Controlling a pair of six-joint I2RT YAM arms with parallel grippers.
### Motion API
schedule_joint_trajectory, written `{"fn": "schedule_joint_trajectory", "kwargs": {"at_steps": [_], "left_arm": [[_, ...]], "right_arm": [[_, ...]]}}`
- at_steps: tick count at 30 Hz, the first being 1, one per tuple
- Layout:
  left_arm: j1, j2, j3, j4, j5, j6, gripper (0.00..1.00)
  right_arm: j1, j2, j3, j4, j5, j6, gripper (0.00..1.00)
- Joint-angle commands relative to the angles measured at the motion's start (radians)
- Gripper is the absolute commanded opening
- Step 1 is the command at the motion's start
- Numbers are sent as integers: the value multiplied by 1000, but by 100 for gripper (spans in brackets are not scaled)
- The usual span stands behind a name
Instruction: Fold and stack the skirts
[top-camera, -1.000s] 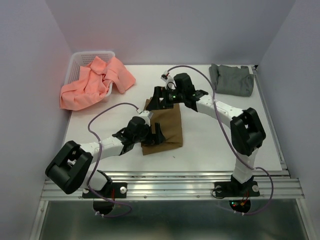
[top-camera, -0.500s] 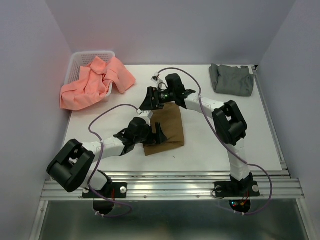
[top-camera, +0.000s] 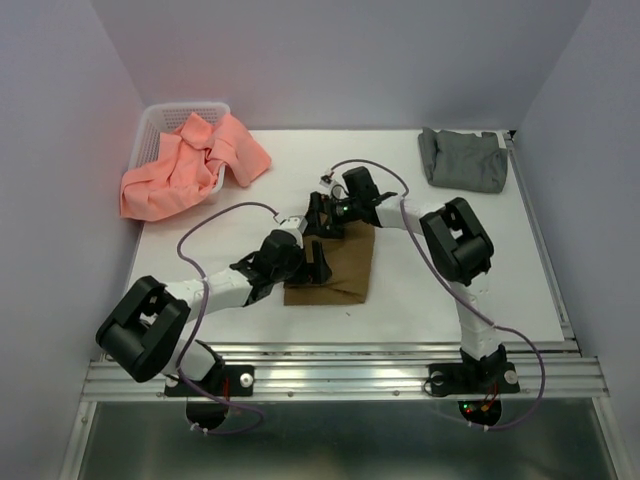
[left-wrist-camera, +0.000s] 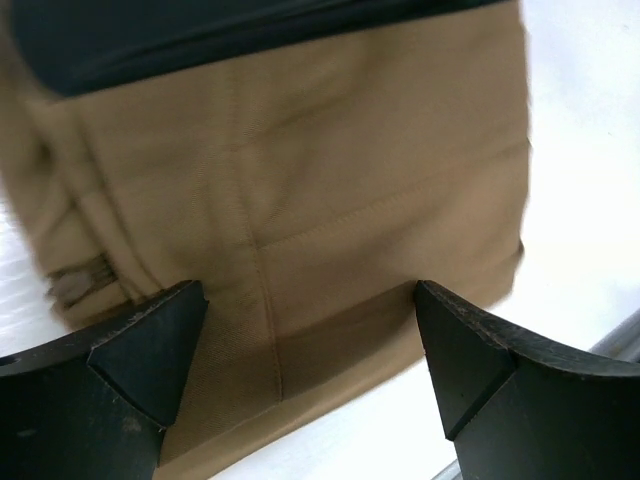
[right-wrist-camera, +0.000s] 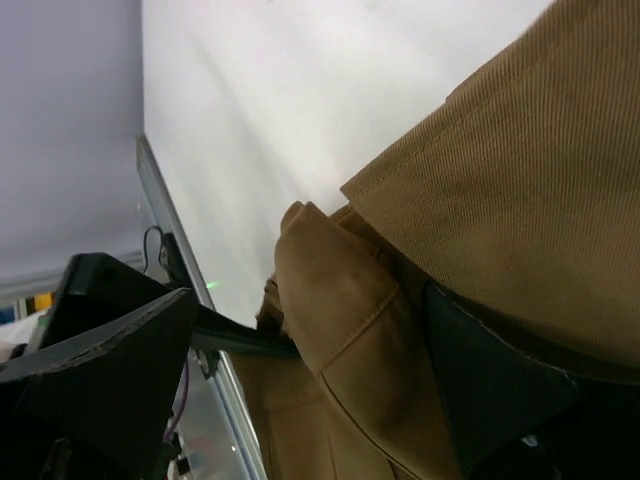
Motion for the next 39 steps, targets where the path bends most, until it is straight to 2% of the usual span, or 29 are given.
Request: {"fn": "schedule_joint_trajectory", "kwargs": {"at_steps": [1,4,5,6,7,10,14,17,19,23,26,32,35,37,38,39], "left_arm": [[13,-22,63,-209,-202,62,99],[31,-24,103,-250,-252,59,99],[43,-19,132,-267,-257,58,99],[48,-18,147,-270,-257,62,99],[51,-18,163,-270,-262,67,99],[72,-25,241,-281,-266,77,99],[93,-50,338,-295,-241,74,99],[93,-91,321,-223,-136,55,99],[93,-102,272,-156,-69,38,99],[93,-58,255,-143,-66,16,99],[93,-4,258,-122,-41,7,98],[93,108,266,-74,-15,-19,89],[93,162,281,-48,11,-24,80],[93,192,292,-42,20,-27,71],[93,198,301,-39,25,-27,64],[93,206,306,-36,28,-27,62]], "right_arm": [[-106,-92,-163,-44,245,46,100],[-142,-225,-278,-3,374,123,100],[-143,-268,-318,5,475,143,100],[-143,-311,-396,29,512,158,100],[-143,-403,-436,40,532,174,100],[-143,-543,-541,85,571,198,100],[-143,-771,-575,50,623,148,100],[-143,-824,-570,7,635,39,100],[-143,-833,-547,-41,609,-88,100],[-143,-803,-520,-53,528,-300,100],[-143,-738,-477,-67,444,-396,100],[-143,-594,-414,-30,365,-435,100],[-143,-542,-378,-27,365,-428,95],[-143,-499,-360,-35,373,-428,85],[-143,-487,-357,-35,371,-428,83],[-143,-465,-354,-36,367,-425,83]]}}
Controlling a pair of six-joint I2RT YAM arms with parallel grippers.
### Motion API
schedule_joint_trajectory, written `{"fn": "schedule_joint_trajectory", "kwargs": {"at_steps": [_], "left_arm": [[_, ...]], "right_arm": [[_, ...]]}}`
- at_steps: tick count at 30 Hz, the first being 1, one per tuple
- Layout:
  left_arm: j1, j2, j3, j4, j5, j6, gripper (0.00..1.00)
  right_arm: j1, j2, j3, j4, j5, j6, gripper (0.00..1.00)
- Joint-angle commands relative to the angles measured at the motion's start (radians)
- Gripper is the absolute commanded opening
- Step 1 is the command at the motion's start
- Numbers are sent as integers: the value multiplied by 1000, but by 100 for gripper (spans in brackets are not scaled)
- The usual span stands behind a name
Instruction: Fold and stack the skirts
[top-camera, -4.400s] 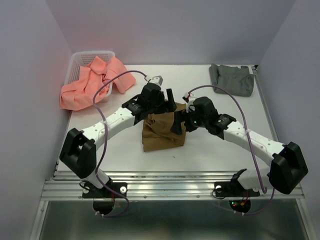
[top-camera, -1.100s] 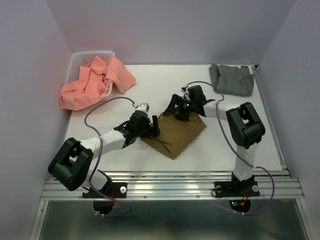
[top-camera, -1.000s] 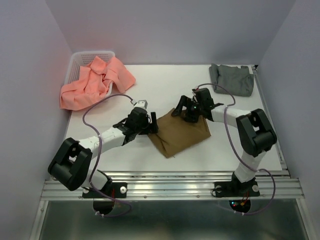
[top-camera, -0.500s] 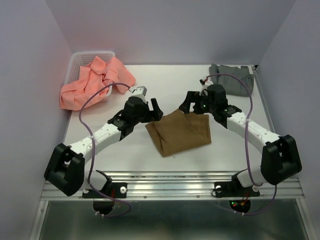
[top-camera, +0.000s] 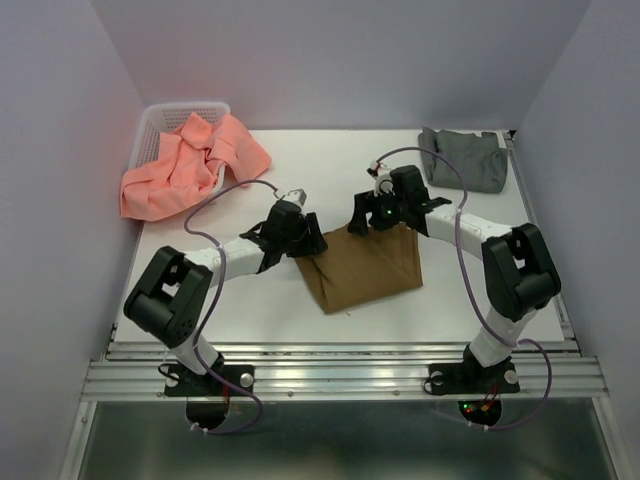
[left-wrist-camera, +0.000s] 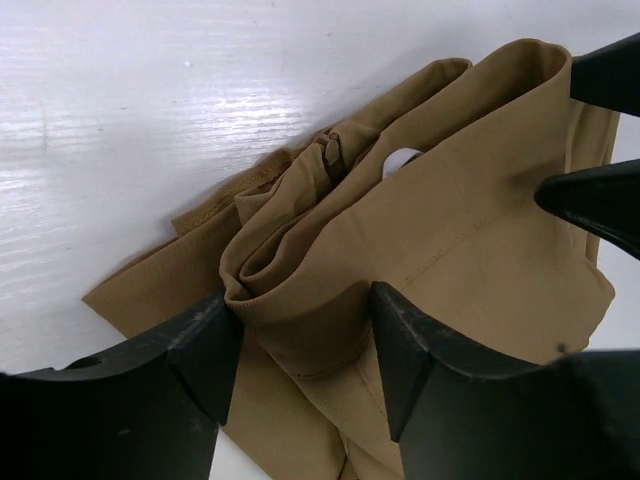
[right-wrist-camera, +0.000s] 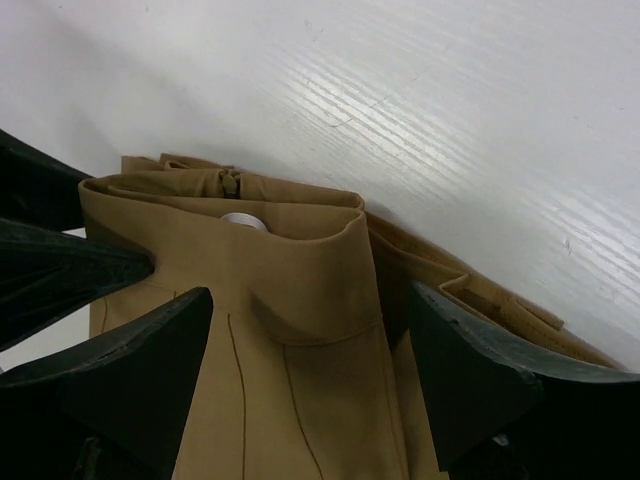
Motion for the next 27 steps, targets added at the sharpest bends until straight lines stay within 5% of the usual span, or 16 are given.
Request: {"fn": "schedule_joint_trajectory", "kwargs": {"at_steps": [1,3,5,8,10,13,17,27], "left_arm": [[-1,15,40,61,36,-4,61],[-1,26,49,61,37,-7,51],[-2,26,52,65,39,-10,44],[-1,18,57,63,42,-5,41],[-1,12,69,58,48,-2,29],[-1,1,92,45,57,7,20],[-10,-29,114,22,56,16,4],[-81,-121,154,-6,14,50,3]], "right_arm": [[7,51,54,19,-30,-21,83],[7,79,59,12,-29,-16,82],[7,93,62,8,-20,-8,70],[7,125,84,-24,-17,-2,64],[7,125,99,-31,-21,6,36],[7,88,107,-36,-27,25,20],[7,-37,91,-47,22,64,19],[7,-306,-51,-97,239,203,16]]}}
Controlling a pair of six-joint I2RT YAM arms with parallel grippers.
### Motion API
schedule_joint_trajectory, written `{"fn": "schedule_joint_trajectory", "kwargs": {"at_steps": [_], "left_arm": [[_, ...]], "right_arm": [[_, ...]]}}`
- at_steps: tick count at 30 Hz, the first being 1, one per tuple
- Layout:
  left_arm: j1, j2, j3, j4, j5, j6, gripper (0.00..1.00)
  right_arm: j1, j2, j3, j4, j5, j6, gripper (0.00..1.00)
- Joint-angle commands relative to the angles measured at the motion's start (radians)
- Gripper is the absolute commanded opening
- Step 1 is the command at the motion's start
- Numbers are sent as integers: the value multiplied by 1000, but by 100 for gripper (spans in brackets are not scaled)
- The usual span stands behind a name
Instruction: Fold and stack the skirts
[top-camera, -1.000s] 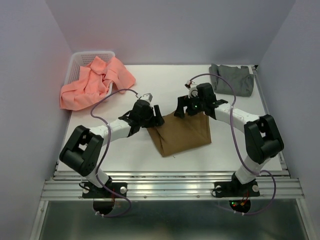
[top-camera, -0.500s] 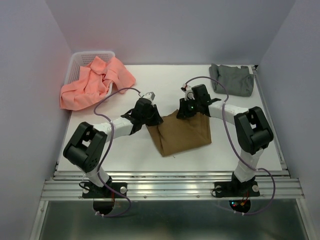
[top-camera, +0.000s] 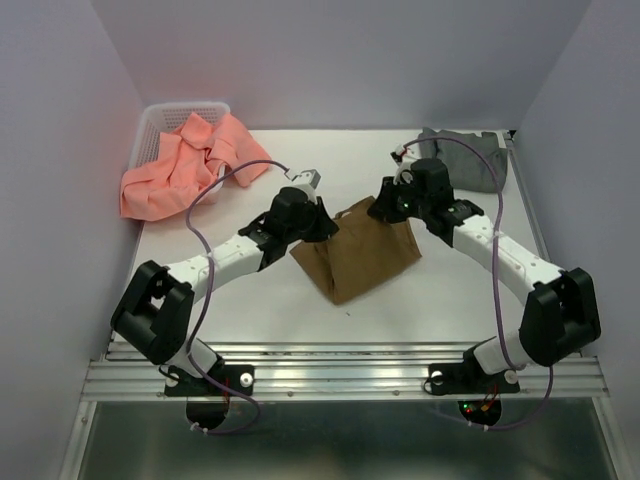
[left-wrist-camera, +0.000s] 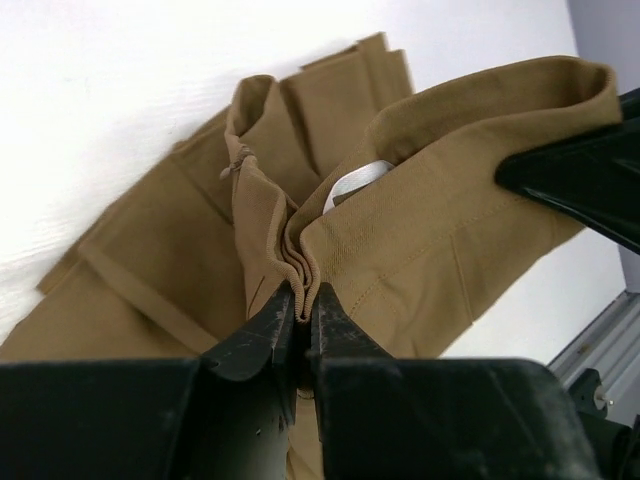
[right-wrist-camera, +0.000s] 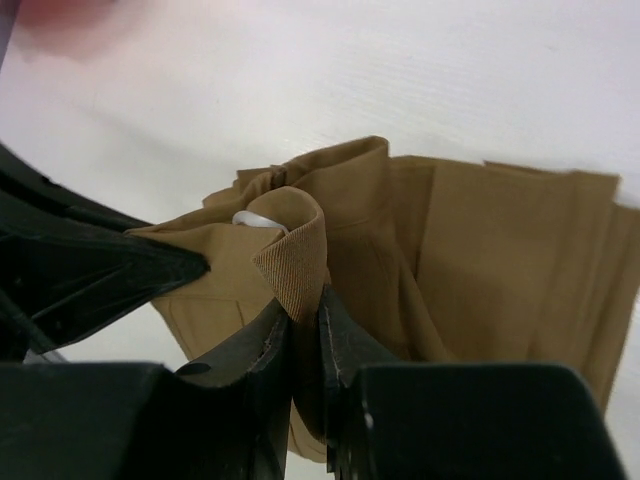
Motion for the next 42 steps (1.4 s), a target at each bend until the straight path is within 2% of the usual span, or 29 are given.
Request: {"fn": "schedule_joint_trajectory", "kwargs": {"at_steps": [1,3,7,13,18,22,23,24,25,28,29,31,32,33,36,40,42], "left_arm": [[-17,-34,58,-6,-13,37,3],[-17,-20,77,-20,-30,42,1],[-16,32,94,-71,-110,36,0],[-7,118,124,-106,-202,16,0],[4,244,189,-163,-312,0,0],[6,279,222,-146,-332,43,0],[6,288,232,-154,-334,46,0],[7,293,254,-160,-337,51,5],[7,299,265,-178,-354,54,11],[7,301,319,-230,-380,63,26],[7,289,340,-258,-389,71,35],[6,263,350,-273,-388,71,51],[6,229,351,-275,-386,72,60],[7,210,348,-278,-386,66,96],[7,138,336,-276,-374,47,99],[6,74,264,-203,-247,31,99],[6,55,212,-97,-142,14,99]], "right_arm": [[-5,-91,-58,-8,156,79,15],[-5,-103,-72,-12,225,90,15],[-5,-44,-54,-14,261,63,15],[-14,222,78,-9,265,47,16],[-14,334,137,-8,394,67,17],[-23,404,174,-9,414,67,24],[-23,420,181,-9,425,73,35],[-23,421,189,-9,437,73,39],[-23,423,212,-17,470,66,49],[-23,406,290,-90,553,47,56],[-23,376,307,-109,563,40,67],[-23,327,321,-136,531,17,78],[-23,299,313,-137,496,9,93],[-23,235,301,-137,418,4,100],[-23,149,235,-132,295,26,100],[-23,70,134,-89,76,119,100],[-23,59,70,7,15,196,100]]}}
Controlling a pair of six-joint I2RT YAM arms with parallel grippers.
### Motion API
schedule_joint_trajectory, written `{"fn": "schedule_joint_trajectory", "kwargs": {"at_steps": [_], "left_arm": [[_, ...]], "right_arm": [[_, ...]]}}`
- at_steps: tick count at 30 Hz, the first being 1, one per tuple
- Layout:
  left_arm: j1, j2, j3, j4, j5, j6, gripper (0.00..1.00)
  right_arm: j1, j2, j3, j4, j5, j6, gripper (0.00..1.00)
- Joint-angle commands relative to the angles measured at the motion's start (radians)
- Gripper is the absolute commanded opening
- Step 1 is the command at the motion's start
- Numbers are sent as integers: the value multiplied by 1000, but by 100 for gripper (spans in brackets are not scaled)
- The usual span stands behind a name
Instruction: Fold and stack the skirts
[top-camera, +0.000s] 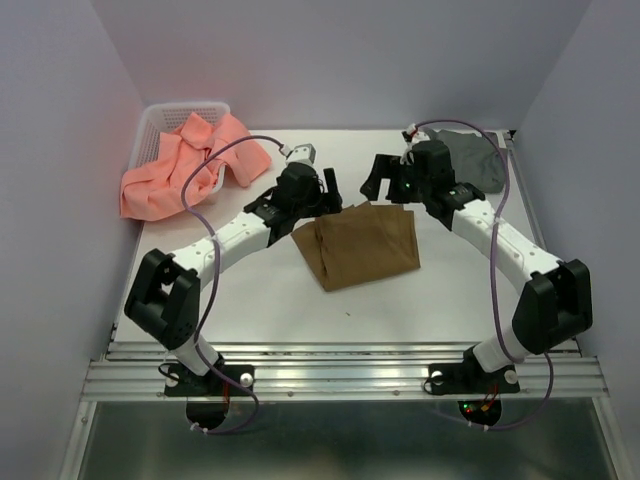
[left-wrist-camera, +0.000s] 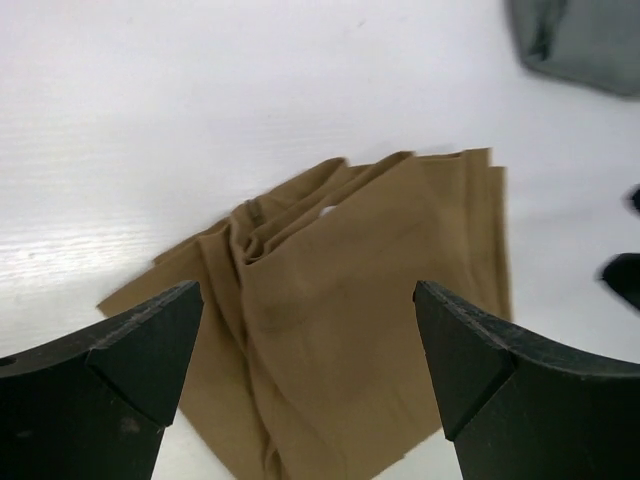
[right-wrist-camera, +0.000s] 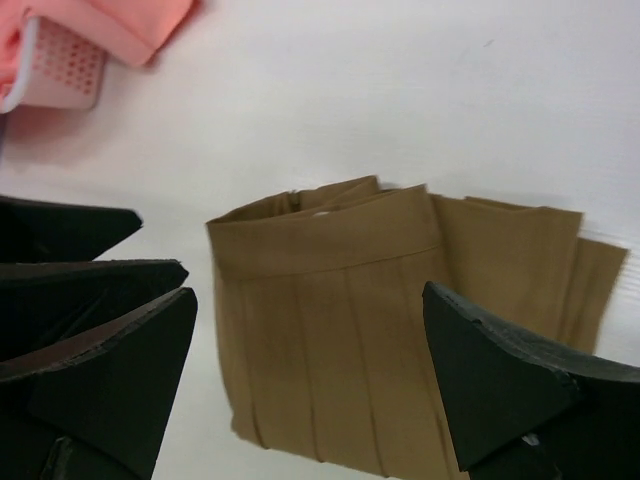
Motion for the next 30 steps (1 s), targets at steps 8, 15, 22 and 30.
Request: {"fn": "schedule_joint_trajectory", "kwargs": {"at_steps": [8,15,22,30], "left_arm": [[15,105,-23,191,297,-26,99],[81,196,-64,249,352,-32,99],[108,259,-75,300,421,-16,99],[107,164,-17,249,414,19,99]], "right_arm": [[-18,164,-92,213,-286,253,100],[-75,330,-81,256,-293,290,100],[-86,379,-116,265,-288,279,100],[-86,219,-101,241,-331,177,100]]}}
